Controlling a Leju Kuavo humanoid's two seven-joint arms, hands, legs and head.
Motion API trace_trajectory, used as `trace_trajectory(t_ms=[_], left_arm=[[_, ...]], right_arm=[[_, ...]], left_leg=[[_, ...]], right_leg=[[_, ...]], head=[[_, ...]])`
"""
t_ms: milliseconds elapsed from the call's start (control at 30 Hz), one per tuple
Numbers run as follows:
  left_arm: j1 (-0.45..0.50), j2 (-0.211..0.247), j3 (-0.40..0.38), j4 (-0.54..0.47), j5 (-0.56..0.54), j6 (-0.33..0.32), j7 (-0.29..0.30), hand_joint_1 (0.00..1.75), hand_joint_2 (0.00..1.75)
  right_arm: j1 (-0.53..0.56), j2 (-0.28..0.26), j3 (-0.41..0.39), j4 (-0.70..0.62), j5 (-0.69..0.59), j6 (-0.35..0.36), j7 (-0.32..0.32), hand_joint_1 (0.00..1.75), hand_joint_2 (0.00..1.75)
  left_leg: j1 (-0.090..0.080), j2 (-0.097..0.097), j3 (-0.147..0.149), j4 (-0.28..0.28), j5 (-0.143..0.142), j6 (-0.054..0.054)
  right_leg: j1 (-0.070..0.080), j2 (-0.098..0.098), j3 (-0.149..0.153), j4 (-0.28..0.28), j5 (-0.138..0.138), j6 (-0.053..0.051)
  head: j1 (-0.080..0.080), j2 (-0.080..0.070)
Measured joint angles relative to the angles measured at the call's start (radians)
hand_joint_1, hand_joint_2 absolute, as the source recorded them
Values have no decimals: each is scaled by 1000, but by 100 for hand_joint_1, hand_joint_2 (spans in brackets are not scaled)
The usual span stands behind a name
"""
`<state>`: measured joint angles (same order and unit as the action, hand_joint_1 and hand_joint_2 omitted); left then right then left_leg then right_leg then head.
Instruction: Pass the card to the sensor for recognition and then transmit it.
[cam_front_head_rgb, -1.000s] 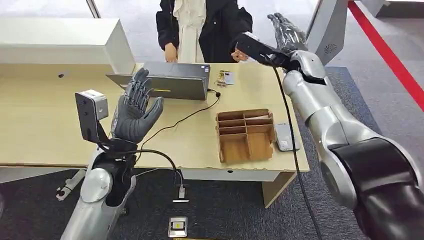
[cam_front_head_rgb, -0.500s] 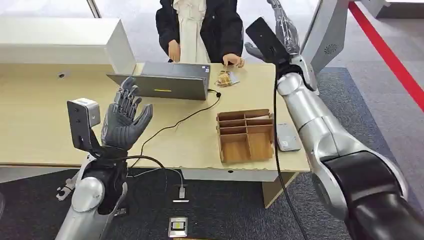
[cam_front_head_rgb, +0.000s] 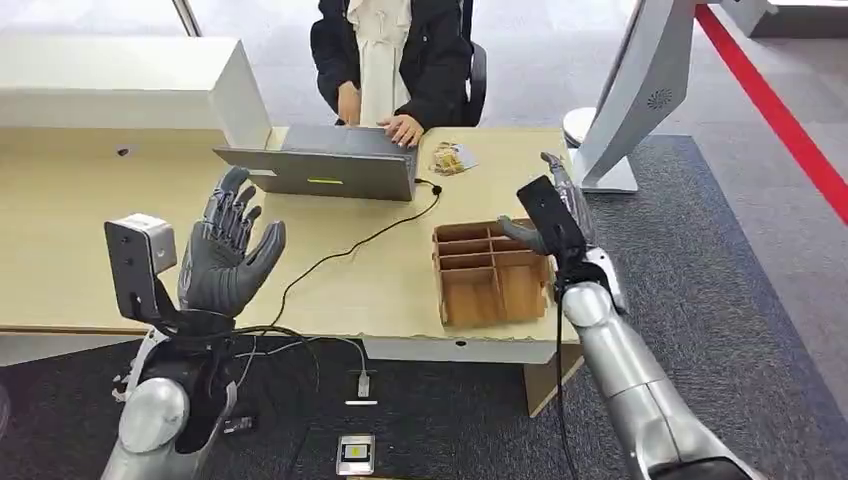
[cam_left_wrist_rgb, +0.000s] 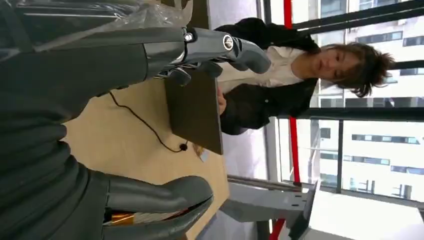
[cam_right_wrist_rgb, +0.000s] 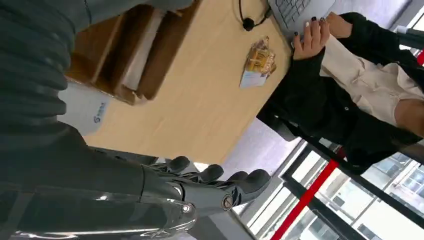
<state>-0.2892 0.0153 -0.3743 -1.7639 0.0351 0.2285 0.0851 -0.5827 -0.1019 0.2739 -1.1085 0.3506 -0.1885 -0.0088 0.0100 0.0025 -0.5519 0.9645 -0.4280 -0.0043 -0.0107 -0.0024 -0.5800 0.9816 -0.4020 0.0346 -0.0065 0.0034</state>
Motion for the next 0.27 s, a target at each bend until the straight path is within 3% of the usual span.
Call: trace_trajectory(t_ms=[267], left_arm=[[-13, 3, 9, -1, 14, -16, -26, 0, 175]], right_arm=[[42, -3, 0, -133, -13, 18, 10, 0, 175]], left_leg=[[0, 0, 0, 0, 0, 0]], right_leg=[[0, 0, 0, 0, 0, 0]], head=[[0, 0]])
